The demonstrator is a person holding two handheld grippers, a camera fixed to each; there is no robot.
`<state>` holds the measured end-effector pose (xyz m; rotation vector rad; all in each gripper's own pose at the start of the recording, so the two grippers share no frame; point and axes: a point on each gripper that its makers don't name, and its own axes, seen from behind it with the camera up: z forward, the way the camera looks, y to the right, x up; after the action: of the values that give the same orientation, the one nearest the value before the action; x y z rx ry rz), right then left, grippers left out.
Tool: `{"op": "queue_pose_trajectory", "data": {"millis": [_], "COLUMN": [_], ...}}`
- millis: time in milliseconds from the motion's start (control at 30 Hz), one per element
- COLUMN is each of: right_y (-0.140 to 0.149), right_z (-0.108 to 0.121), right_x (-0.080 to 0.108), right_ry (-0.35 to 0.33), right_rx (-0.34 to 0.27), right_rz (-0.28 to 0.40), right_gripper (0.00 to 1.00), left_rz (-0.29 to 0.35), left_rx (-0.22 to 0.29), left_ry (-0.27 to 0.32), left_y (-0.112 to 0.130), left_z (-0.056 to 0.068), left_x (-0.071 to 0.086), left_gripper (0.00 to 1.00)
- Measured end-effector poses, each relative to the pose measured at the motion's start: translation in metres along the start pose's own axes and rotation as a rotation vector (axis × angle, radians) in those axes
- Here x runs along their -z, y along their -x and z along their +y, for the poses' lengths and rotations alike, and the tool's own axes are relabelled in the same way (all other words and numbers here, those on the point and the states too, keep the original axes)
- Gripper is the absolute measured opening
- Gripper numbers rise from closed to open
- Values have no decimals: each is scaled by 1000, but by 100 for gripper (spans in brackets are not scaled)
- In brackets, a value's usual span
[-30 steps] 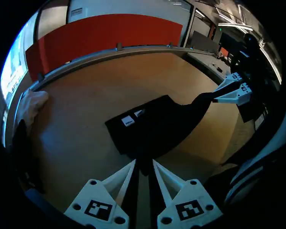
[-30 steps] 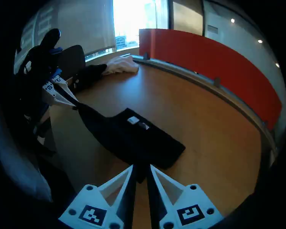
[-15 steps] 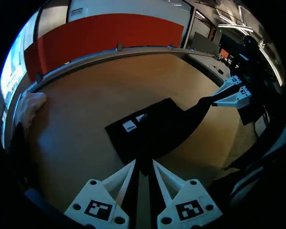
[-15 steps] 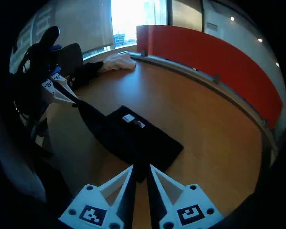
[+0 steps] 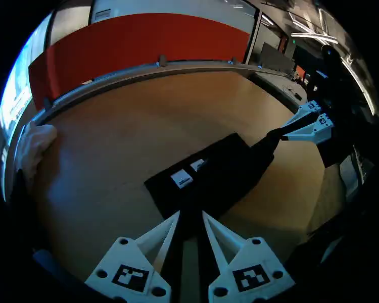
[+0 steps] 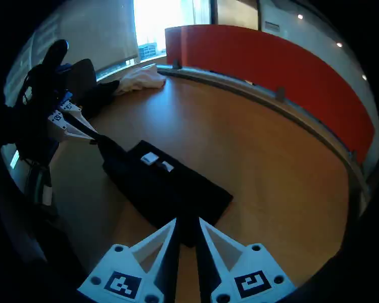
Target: Fold towel
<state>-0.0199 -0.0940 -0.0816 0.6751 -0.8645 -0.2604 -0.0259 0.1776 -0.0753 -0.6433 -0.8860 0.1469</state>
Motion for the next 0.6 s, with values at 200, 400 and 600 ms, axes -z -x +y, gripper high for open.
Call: {"op": "queue_pose_trajectory", "data": {"millis": [200,400,600], "right_y": [6,10,11], "right_z": [5,10,17], "right_x": [-8,-17,-32], "right_ry": [-9,-1,14], "right_rx": [-29,-33,-42], "right_rz": [-19,-34,-44], "right_gripper": [17,17,19], "left_rz": [-12,-21,-30], "left_rx": [-9,-21,-46], "left_ry": [6,4,-5], "left_y": [0,0,0], "left_z": [-5,-10,-18], "left_x": [-13,-24,-39], "left_gripper": [15,15,15]}}
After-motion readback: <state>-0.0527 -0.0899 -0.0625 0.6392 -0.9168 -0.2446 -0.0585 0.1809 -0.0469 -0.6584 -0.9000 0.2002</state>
